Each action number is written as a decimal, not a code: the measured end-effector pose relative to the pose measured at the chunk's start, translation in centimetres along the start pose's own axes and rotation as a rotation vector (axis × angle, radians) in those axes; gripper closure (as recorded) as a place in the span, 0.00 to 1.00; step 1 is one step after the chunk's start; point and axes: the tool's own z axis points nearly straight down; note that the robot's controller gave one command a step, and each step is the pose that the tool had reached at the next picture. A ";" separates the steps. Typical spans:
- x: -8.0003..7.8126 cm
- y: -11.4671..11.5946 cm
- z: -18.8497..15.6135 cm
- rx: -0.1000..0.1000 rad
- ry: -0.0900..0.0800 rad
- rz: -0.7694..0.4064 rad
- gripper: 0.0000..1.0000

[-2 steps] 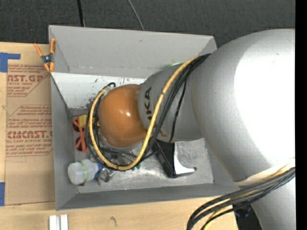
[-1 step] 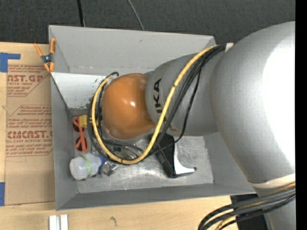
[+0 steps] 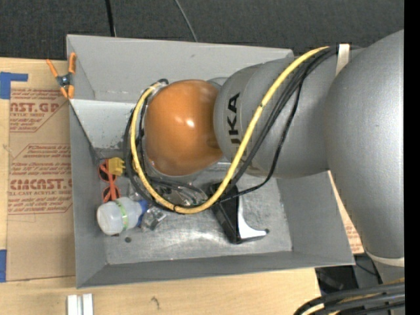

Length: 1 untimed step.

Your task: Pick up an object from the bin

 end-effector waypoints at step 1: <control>0.2 1.1 -2.1 -0.001 0.000 -0.023 1.00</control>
Offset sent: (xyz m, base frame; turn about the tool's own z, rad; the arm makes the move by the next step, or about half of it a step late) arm 0.0000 0.0000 0.0000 0.0000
